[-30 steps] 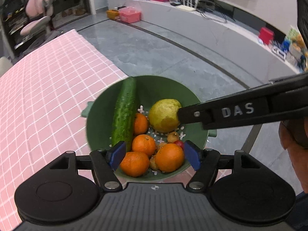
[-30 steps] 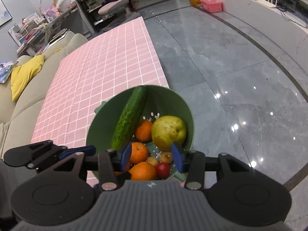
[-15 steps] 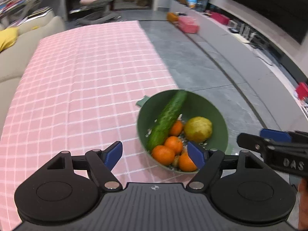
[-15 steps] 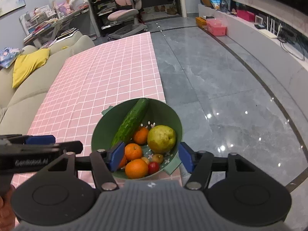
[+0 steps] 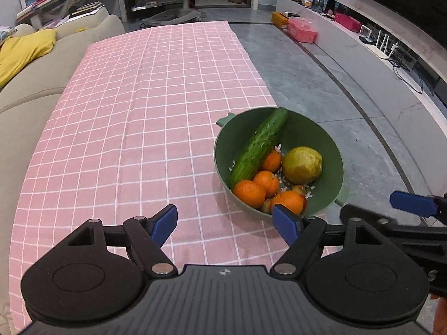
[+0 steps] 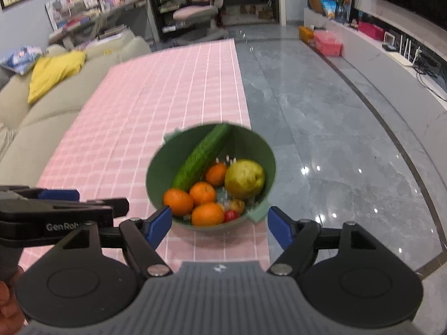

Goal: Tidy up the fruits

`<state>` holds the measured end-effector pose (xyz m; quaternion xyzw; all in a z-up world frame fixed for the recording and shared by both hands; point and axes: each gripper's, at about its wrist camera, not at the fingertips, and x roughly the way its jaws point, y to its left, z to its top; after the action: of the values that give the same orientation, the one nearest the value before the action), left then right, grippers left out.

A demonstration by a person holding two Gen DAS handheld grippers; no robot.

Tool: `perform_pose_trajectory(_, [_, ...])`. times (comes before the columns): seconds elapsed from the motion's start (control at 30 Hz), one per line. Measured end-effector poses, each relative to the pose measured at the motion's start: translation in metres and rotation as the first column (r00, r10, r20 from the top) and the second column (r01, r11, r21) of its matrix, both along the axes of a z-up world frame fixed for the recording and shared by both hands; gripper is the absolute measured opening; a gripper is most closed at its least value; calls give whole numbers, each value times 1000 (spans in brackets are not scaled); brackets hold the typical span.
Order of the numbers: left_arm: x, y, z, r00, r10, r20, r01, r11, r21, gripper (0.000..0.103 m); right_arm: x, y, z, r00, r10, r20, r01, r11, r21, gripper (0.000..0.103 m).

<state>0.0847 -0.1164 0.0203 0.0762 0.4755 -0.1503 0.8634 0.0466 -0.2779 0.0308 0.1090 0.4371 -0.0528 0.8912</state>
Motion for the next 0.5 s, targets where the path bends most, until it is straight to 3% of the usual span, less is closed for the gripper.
perform_pose_trajectory(0.5, [-20, -17, 1, 999, 18, 33, -20, 998, 61, 90, -13, -9, -2, 1000, 1, -14, -2, 999, -37, 73])
